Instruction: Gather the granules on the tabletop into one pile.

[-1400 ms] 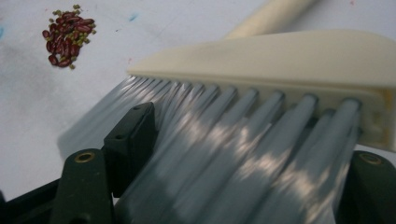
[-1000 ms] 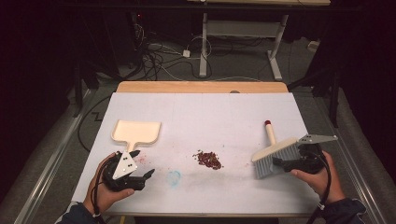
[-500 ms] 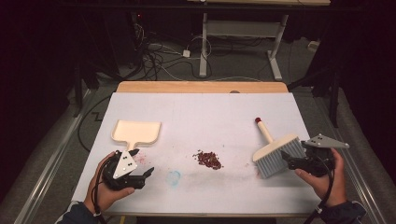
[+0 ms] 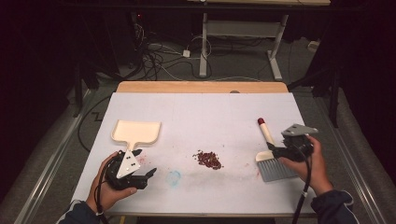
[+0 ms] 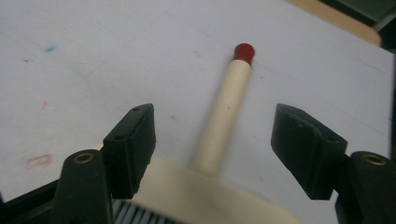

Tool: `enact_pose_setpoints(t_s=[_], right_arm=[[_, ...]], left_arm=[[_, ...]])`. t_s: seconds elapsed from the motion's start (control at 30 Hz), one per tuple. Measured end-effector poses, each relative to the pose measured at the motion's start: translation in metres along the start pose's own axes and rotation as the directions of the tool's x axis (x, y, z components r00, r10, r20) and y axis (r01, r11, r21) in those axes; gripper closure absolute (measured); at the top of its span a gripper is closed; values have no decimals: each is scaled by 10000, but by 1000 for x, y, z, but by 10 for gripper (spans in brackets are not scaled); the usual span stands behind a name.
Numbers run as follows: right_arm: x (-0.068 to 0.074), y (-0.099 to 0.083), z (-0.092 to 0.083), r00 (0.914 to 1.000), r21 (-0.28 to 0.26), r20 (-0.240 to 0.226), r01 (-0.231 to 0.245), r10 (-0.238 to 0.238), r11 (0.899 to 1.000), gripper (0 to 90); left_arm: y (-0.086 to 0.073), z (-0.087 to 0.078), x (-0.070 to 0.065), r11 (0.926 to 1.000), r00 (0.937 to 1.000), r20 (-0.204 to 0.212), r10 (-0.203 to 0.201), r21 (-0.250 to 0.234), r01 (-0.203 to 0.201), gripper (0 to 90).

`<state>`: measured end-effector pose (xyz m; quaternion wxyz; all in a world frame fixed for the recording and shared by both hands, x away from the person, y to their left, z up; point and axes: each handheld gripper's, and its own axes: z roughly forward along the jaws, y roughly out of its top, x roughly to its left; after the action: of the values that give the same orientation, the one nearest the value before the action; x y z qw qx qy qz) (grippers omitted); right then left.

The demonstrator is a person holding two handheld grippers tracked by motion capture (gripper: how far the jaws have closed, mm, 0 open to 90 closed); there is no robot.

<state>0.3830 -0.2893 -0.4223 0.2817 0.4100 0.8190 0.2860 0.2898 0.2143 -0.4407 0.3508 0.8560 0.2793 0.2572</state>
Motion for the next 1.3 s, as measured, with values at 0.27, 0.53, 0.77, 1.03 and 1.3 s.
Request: enact_pose_setpoints(t_s=[0.27, 0.53, 0.77, 1.03, 1.3], right_arm=[[-20, 17, 71, 9894, 2085, 127, -1443, 1449, 9673, 552], [-30, 37, 93, 9537, 2205, 843, -3004, 2887, 9280, 663], [-35, 42, 101, 9272, 2106, 1642, -3664, 3367, 9063, 667], [-45, 41, 102, 9072, 2046, 2005, -4079, 3698, 8898, 646], [-54, 41, 89, 9038, 1514, 1690, -4179, 3931, 8958, 544]], left_arm=[[-1, 2, 0, 10000, 10000, 86, -37, 10, 37, 212], [0, 1, -2, 10000, 9999, 149, 87, -22, -87, 220], [-1, 1, -1, 10000, 9998, 187, 42, -59, -41, 220], [-1, 0, -1, 9999, 9998, 164, 76, -81, -75, 219], [0, 1, -1, 9999, 9998, 177, 127, -96, -125, 218]])
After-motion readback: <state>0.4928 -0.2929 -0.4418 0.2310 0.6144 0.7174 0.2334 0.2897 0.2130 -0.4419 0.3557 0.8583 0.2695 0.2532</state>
